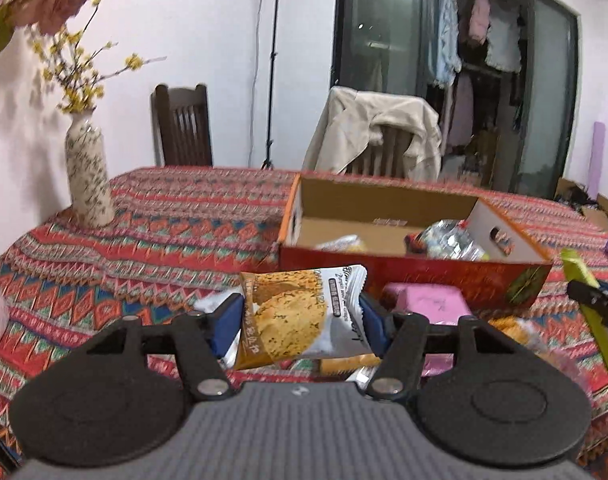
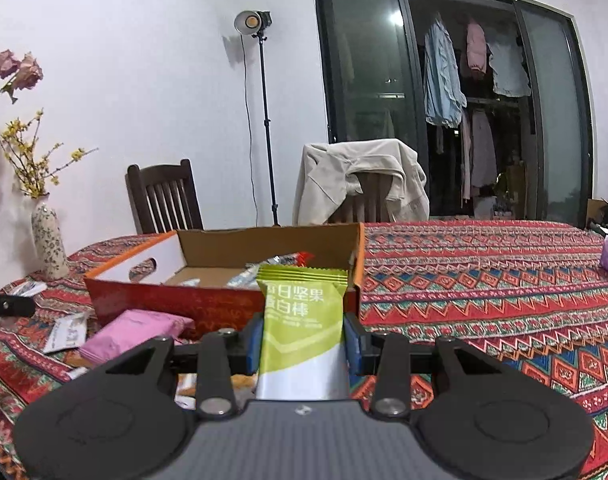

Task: Organize snacks
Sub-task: 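Carry both packets over the box and open both grippers to drop them, then move both grippers back toward the snack pile, then grasp the gold packet with the right gripper while the left grasps a white packet, then carry both packets over the box and open both grippers to drop them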

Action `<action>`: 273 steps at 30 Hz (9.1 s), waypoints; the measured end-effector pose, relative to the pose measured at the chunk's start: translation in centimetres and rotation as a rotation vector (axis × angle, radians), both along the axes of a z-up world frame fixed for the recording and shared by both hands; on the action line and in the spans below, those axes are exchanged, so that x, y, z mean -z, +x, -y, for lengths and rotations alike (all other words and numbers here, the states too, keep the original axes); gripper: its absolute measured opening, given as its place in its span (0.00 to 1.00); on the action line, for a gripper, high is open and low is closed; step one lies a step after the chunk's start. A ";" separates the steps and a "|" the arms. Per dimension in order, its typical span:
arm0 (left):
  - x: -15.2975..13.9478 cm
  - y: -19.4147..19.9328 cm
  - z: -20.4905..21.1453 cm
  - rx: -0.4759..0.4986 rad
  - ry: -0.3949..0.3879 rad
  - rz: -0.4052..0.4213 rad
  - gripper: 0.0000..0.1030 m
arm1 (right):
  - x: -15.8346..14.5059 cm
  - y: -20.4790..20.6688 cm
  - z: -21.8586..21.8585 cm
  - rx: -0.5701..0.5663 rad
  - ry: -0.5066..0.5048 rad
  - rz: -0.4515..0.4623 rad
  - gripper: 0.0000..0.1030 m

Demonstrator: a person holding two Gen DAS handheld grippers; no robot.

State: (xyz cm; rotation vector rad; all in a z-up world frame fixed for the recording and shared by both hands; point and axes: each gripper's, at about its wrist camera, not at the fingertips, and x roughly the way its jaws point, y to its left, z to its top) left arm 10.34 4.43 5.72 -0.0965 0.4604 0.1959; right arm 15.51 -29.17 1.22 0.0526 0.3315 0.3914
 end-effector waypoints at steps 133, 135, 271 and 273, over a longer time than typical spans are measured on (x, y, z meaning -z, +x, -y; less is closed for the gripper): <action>5.8 1.2 -3.3 0.031 -0.154 -0.008 1.00 | 1.9 0.1 -4.8 -0.030 -0.107 -0.225 1.00; 5.8 1.2 -3.3 0.033 -0.159 -0.010 1.00 | 2.0 0.1 -5.6 -0.054 -0.127 -0.227 1.00; -5.6 11.2 3.5 0.123 -0.087 0.104 0.62 | -8.1 7.4 -3.8 -0.039 0.105 0.003 0.14; -5.5 12.2 3.3 0.115 -0.094 0.101 0.62 | -8.0 8.4 -4.4 -0.041 0.103 -0.002 0.14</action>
